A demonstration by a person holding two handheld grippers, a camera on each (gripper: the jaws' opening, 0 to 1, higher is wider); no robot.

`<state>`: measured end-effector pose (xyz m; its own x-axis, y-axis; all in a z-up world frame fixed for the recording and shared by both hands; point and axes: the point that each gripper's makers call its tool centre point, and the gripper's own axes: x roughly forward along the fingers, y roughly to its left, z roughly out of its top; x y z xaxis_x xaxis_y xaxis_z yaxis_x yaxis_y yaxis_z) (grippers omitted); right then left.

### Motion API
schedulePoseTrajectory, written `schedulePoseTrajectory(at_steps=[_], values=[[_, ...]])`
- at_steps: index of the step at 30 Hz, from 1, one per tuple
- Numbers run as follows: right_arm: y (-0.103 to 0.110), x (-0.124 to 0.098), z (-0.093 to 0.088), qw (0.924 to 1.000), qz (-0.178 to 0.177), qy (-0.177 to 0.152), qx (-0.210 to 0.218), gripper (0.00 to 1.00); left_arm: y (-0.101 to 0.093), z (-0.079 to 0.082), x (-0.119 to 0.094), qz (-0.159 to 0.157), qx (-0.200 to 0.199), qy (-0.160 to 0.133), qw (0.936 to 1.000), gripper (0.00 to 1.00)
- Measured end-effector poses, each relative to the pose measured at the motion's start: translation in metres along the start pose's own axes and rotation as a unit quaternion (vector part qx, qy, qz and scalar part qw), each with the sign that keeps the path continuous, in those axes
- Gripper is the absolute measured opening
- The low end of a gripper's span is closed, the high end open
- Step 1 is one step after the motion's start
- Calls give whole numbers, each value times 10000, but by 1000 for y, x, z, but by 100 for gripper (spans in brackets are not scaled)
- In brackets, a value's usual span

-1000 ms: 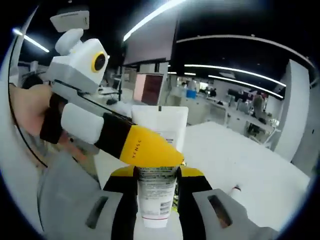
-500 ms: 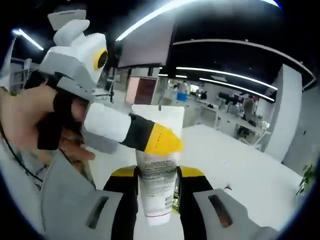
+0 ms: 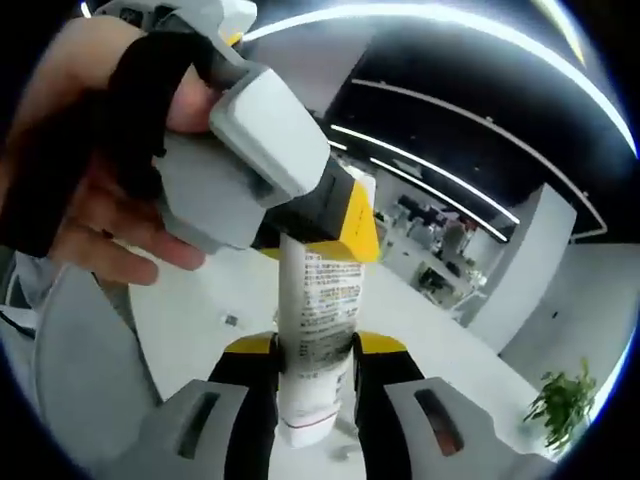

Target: Arrange the skincare products in the storage area until every visible bottle or jar stands upright without overlapping.

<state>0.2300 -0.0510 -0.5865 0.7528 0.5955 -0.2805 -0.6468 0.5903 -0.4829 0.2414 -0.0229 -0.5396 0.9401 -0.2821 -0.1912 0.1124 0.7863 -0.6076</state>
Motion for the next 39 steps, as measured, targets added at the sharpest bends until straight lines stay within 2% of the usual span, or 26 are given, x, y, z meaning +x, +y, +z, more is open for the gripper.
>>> schedulePoseTrajectory(at_steps=[4, 6, 8, 9, 10, 11, 13, 17, 19, 20, 21, 23, 25, 27, 28, 30, 31, 32, 34, 35, 36, 37, 38, 39], values=[[-3, 0, 1, 10000, 54, -23, -53, 27, -2, 1, 1, 7, -174, -101, 9998, 8], [-5, 1, 1, 9987, -48, 118, -497, 28, -6, 0, 1, 0, -501, -168, 9986, 9], [-11, 2, 1, 9931, -389, 271, -1076, 29, -10, 0, 2, -79, -991, -243, 9948, 11], [-12, 4, 3, 9897, -405, 200, -1361, 29, -10, 0, 2, -72, -1075, -271, 9938, 12], [-10, 6, 1, 9928, -326, 168, -1139, 28, -8, 1, 1, -22, -1173, -332, 9925, 12], [-13, 5, 2, 9931, -311, 124, -1124, 28, -9, 1, 1, -46, -1354, -343, 9902, 12], [-16, 4, 2, 9923, -311, 103, -1196, 27, -8, 1, 0, -77, -1887, -377, 9813, 13], [-19, 0, 3, 9962, -23, -45, -865, 25, -6, -1, -1, -89, -2063, -359, 9778, 12], [-19, -2, 0, 9963, 69, -88, -850, 24, -6, -3, 0, -99, -2066, -308, 9779, 12], [-16, -2, -3, 9981, 193, -109, -577, 23, -5, -4, 1, -100, -2046, -284, 9784, 13], [-16, -3, -5, 9978, 240, -93, -616, 23, -10, -6, 1, -148, -1952, -254, 9803, 13], [-13, -5, -6, 9985, 405, -204, -294, 23, -14, -9, 1, -132, -1826, -213, 9829, 14], [-7, -11, -10, 9963, 756, -329, 257, 22, -19, -11, 0, -203, -1345, -162, 9906, 16], [2, -16, -10, 9881, 1189, -534, 820, 22, -29, -8, 1, -405, -967, -162, 9944, 22], [4, -14, -13, 9800, 1350, -650, 1312, 22, -32, -9, 1, -430, -867, -126, 9952, 25], [6, -18, -13, 9628, 1679, -742, 1985, 22, -46, -15, 1, -733, -545, 72, 9958, 31], [3, -19, -13, 9576, 1701, -872, 2157, 22, -47, -12, 2, -783, -369, 10, 9962, 32], [7, -21, -14, 9526, 1997, -913, 2105, 22, -47, -15, 2, -750, -84, 119, 9971, 33], [4, -19, -18, 9546, 1954, -923, 2050, 21, -46, -15, 4, -814, -44, 182, 9965, 34], [7, -20, -17, 9443, 2189, -980, 2251, 21, -45, -14, 6, -858, -50, 200, 9961, 35], [6, -21, -15, 9408, 2208, -1046, 2350, 20, -46, -13, 7, -944, -33, 241, 9952, 36], [5, -21, -16, 9314, 2317, -1066, 2597, 20, -51, -12, 7, -1155, -32, 289, 9929, 38], [8, -25, -9, 9105, 2557, -1223, 3012, 20, -53, -10, 7, -1223, -25, 261, 9921, 40], [5, -26, -7, 9010, 2634, -1339, 3177, 20, -56, -6, 7, -1338, 8, 203, 9908, 40]])
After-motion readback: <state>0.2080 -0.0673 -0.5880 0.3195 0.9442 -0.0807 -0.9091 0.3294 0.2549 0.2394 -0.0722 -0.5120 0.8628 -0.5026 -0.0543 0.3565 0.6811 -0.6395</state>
